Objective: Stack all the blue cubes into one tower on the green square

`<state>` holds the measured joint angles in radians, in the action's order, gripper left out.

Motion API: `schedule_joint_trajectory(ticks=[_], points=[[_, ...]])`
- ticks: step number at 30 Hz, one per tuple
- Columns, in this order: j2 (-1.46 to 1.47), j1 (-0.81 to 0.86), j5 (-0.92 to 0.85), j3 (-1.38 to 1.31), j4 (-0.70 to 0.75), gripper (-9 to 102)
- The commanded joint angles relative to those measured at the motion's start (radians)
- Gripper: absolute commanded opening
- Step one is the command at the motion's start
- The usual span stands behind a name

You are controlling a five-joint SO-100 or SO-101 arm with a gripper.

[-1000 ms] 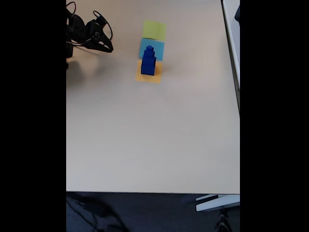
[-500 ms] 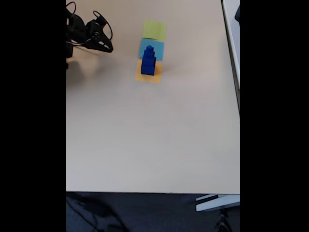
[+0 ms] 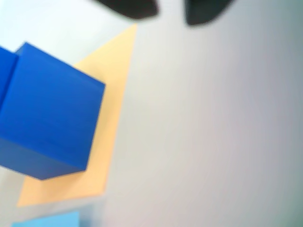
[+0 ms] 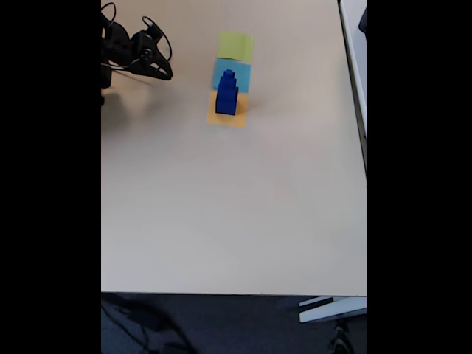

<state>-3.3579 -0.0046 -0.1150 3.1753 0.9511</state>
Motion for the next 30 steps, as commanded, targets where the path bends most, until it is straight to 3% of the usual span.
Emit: schedule_joint_trajectory(ticks=[1,27,30], points=[[-0.026,-0.003,0.006,0.006,0.008,0],[-0.025,-0.011,-0.006,0.006,0.009,0],[-0.025,-0.014,0.054,0.006,-0.015,0]])
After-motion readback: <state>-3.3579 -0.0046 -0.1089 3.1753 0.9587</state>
